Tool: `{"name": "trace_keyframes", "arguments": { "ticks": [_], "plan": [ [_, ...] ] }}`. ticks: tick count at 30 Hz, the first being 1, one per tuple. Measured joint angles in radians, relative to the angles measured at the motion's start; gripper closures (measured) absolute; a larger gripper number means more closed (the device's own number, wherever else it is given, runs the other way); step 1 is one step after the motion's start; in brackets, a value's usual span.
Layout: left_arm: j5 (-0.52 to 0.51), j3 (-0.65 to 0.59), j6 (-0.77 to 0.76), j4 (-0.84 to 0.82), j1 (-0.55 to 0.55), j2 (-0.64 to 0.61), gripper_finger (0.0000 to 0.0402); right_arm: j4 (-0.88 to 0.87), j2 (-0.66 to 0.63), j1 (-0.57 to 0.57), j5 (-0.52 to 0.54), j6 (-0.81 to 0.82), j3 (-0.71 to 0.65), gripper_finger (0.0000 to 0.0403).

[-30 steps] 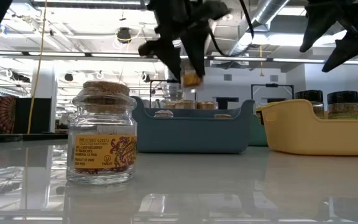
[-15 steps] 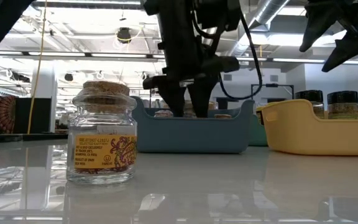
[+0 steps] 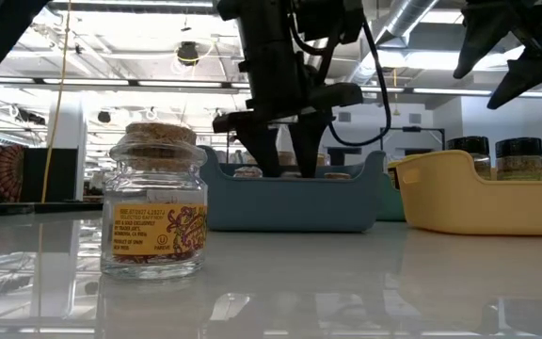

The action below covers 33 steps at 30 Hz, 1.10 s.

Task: Sort spices by type
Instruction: Put the brown spice bottle into the blue bin, then put the yellow spice bottle into the green bin

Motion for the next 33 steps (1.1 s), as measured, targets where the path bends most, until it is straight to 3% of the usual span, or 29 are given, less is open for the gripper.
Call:
{"name": "trace_keyframes", "arguments": {
  "ticks": [19, 23, 33],
  "plan": [
    [0.049, 0.0, -0.038, -0.001, 0.005, 0.0, 0.0188, 0.0, 0.0, 0.0, 0.0, 0.001, 0.0, 0.0038],
    [0.057, 0.0, 0.019, 0.012, 0.007, 0.0, 0.0187, 0.0, 0.0, 0.0, 0.0, 0.001, 0.0, 0.0038],
    [0.091, 0.0, -0.058, 0.008, 0.01, 0.0, 0.0187, 0.0, 0.0, 0.0, 0.0, 0.001, 0.0, 0.0038]
  ]
}}
